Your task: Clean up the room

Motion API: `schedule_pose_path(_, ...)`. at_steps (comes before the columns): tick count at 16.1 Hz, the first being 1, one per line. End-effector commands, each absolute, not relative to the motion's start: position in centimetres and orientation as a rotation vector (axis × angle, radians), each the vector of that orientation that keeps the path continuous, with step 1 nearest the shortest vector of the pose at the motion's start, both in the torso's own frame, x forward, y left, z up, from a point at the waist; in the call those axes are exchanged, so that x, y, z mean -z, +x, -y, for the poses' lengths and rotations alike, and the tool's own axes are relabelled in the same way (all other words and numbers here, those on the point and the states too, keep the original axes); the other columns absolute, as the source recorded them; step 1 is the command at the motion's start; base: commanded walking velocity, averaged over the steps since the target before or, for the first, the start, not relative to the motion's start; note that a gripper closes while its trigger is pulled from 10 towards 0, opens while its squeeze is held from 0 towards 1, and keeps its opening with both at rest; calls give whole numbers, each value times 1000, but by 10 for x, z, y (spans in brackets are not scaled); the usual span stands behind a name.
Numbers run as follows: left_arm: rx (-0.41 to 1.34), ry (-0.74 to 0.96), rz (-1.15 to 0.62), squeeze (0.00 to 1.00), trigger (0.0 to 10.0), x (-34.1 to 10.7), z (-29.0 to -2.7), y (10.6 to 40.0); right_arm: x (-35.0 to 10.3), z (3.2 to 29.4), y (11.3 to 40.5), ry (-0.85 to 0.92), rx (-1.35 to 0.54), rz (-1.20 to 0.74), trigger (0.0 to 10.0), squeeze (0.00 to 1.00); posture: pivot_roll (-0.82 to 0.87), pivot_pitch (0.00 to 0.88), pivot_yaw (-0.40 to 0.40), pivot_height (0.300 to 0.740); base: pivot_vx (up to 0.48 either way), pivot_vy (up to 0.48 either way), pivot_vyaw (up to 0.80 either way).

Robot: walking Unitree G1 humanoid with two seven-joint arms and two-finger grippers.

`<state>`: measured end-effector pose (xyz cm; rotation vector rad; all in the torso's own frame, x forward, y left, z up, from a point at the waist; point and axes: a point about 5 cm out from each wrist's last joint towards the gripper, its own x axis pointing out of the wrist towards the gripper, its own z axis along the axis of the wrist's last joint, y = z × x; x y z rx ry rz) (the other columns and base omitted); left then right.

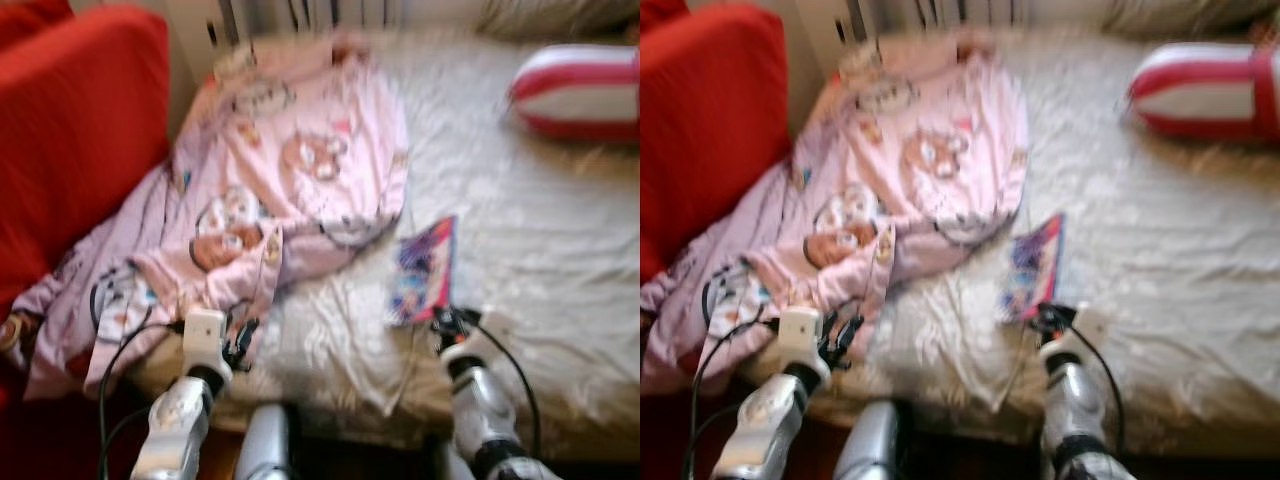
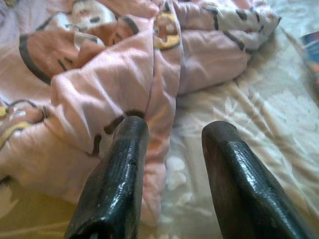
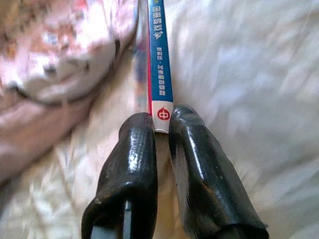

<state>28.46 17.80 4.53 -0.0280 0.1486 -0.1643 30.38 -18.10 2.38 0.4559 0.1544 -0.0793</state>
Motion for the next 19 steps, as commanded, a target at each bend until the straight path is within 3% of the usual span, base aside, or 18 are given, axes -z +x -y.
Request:
schedule_pose_path(1, 128, -28, -190, 0, 10000, -34, -182, 282, -33, 184, 306, 380, 58, -91, 2275, 0, 63, 0, 33, 613, 0, 0, 0)
schedule_pose_path(2, 118, -42, -202, 0, 10000, -31, -182, 283, -35, 186, 306, 332, 52, -81, 10000, 0, 59, 0, 25, 613, 0, 0, 0)
schedule_pose_path(6, 73, -50, -308, 0, 10000, -6, -189, 277, -42, 187, 307, 274, 45, -48, 10000, 0, 41, 0, -1, 617, 0, 0, 0)
schedule_pose_path(16, 82, -27, -490, 0, 10000, 32, -180, 248, -33, 181, 302, 270, 39, -93, 10000, 0, 44, 0, -1, 740, 0, 0, 0)
schedule_pose_path(19, 85, -11, -517, 0, 10000, 35, -180, 246, -32, 179, 301, 266, 35, -104, 10000, 0, 42, 0, 0, 740, 0, 0, 0)
